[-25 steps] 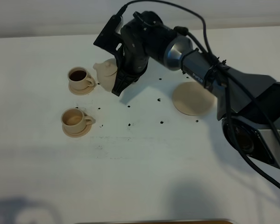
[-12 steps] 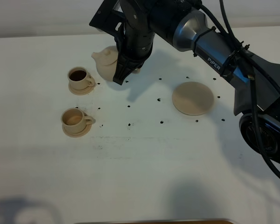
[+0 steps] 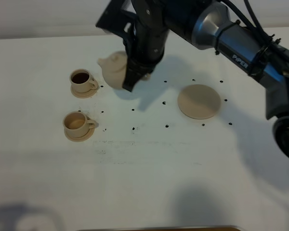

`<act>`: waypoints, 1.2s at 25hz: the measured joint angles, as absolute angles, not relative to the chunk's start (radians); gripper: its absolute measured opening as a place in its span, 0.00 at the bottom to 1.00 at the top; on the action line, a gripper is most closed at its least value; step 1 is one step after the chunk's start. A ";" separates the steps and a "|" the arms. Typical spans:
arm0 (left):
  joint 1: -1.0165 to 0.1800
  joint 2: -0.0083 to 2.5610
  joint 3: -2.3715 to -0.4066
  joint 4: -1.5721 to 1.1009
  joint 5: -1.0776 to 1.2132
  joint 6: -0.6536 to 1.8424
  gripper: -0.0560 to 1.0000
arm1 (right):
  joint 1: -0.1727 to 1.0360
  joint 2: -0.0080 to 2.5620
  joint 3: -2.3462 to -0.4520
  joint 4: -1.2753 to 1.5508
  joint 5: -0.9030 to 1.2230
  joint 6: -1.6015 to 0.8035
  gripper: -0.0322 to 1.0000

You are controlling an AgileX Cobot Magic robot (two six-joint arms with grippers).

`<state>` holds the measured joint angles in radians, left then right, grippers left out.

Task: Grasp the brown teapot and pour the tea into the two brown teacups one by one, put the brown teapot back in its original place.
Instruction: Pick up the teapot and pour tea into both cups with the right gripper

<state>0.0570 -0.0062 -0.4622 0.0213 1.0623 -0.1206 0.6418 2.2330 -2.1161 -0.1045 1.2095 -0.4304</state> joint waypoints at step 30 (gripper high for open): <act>0.057 -0.006 -0.462 0.021 1.062 -0.121 0.53 | 0.757 2.029 -1.678 -0.122 0.881 -0.485 0.11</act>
<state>0.0570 -0.0062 -0.4622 0.0213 1.0623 -0.1206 0.7574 2.0290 -1.6775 -0.1220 0.8807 -0.4852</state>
